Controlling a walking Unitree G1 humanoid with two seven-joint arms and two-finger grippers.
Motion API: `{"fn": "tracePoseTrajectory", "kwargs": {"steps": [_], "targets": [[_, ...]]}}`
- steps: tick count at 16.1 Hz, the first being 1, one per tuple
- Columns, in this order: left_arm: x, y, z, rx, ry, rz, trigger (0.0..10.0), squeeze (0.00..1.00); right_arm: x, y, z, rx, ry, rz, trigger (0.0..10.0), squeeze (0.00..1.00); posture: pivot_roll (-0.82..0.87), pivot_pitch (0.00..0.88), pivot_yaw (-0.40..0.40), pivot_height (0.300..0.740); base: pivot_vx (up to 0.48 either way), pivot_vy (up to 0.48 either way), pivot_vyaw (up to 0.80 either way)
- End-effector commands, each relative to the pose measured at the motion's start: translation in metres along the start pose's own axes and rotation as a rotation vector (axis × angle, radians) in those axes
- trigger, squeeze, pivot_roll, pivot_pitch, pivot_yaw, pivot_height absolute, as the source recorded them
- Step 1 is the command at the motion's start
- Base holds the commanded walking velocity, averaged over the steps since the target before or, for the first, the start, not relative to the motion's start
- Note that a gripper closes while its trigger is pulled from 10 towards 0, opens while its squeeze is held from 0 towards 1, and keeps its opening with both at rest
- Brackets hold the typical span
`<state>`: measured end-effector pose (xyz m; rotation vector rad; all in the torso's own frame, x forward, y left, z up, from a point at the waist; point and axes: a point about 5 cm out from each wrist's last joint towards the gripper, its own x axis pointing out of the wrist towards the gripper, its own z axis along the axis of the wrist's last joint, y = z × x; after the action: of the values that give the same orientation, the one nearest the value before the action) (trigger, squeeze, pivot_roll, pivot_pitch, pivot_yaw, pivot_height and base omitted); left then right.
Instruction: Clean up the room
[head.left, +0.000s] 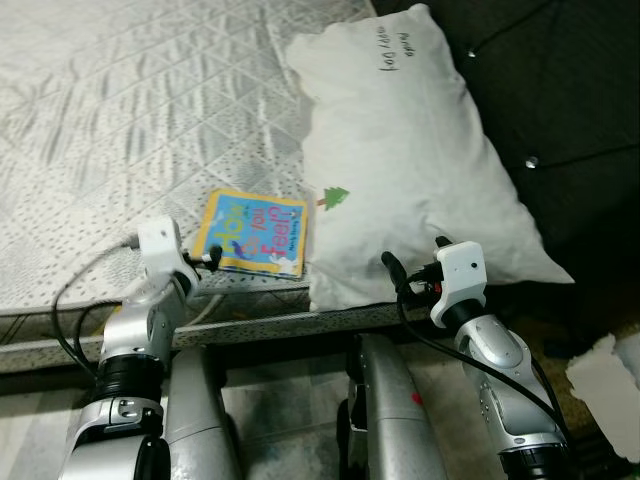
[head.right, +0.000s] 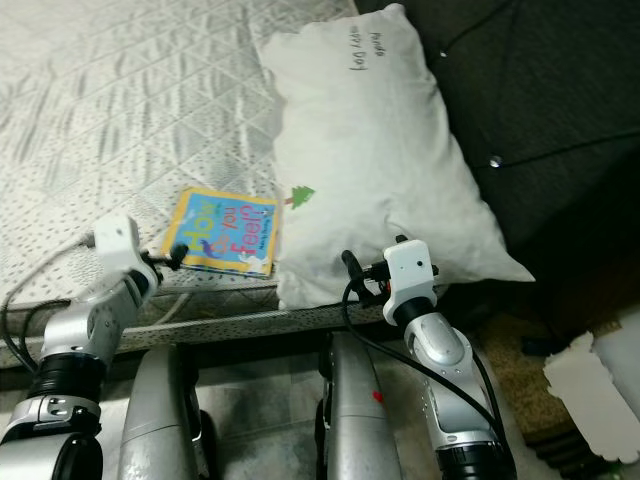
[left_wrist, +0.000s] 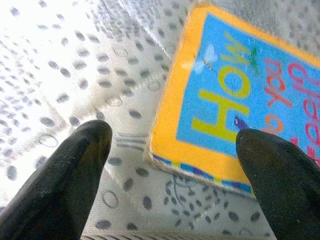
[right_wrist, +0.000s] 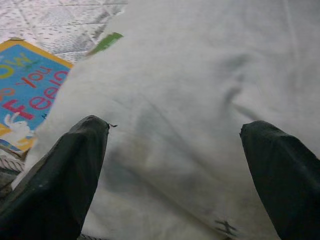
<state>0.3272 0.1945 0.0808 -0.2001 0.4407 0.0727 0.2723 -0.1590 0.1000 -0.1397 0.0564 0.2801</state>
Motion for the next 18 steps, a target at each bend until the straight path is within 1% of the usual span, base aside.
{"fn": "tracePoseTrajectory", "kwargs": {"steps": [1,5,6,7,8,10,11,12,13,15,17,18], "targets": [[-0.001,-0.011,-0.014,0.016,0.04,-0.025,10.0,0.0,-0.001,-0.002,-0.002,-0.007,0.008,-0.008,10.0,0.0,-0.03,0.134,-0.083,0.551,0.0,0.0,0.0],[-0.002,-0.025,-0.021,0.024,0.049,-0.056,10.0,0.0,0.0,-0.002,-0.002,-0.005,0.008,-0.008,10.0,0.0,-0.03,0.133,-0.083,0.551,0.0,0.0,0.0],[-0.004,-0.03,-0.022,0.034,0.044,-0.07,10.0,0.0,0.0,-0.001,-0.002,-0.005,0.007,-0.007,10.0,0.0,-0.03,0.132,-0.082,0.551,0.0,0.0,0.0],[-0.006,-0.033,-0.019,0.041,0.015,-0.065,10.0,0.0,0.001,-0.001,-0.002,-0.005,0.007,-0.007,10.0,0.0,-0.03,0.13,-0.08,0.551,0.0,0.0,0.0],[-0.013,-0.038,-0.005,0.034,-0.109,-0.045,10.0,0.0,0.001,-0.001,-0.003,-0.003,0.006,-0.008,10.0,0.0,-0.03,0.129,-0.079,0.551,0.0,0.0,0.0],[-0.02,-0.033,0.003,0.009,-0.189,0.027,10.0,0.0,0.002,-0.001,-0.003,-0.001,0.008,-0.008,10.0,0.0,-0.02,0.128,-0.077,0.551,0.0,0.0,0.0],[-0.022,-0.03,0.004,0.008,-0.208,0.053,10.0,0.0,0.002,-0.001,-0.003,0.0,0.008,-0.008,10.0,0.0,-0.02,0.127,-0.076,0.551,0.0,0.0,0.0],[-0.023,-0.026,0.004,-0.011,-0.219,0.076,10.0,0.0,0.002,0.0,-0.003,0.002,0.008,-0.008,10.0,0.0,-0.02,0.126,-0.076,0.551,0.0,0.0,0.0],[-0.022,-0.018,0.002,-0.007,-0.214,0.104,10.0,0.0,0.002,-0.001,-0.003,0.004,0.007,-0.009,10.0,0.0,-0.02,0.126,-0.076,0.551,0.0,0.0,0.0],[-0.02,-0.012,0.0,-0.006,-0.202,0.122,10.0,0.0,0.001,-0.001,-0.003,0.005,0.006,-0.01,10.0,0.0,-0.02,0.131,-0.077,0.551,0.0,0.0,0.0],[-0.014,-0.003,0.0,-0.001,-0.199,0.13,10.0,0.0,-0.005,-0.007,-0.001,0.01,0.002,-0.048,10.0,0.0,-0.05,0.148,-0.078,0.551,0.0,0.0,0.0],[-0.011,-0.001,-0.001,0.005,-0.196,0.13,10.0,0.0,-0.009,-0.011,0.0,0.017,0.004,-0.067,10.0,0.0,-0.06,0.162,-0.081,0.551,0.0,0.0,0.0]]}}
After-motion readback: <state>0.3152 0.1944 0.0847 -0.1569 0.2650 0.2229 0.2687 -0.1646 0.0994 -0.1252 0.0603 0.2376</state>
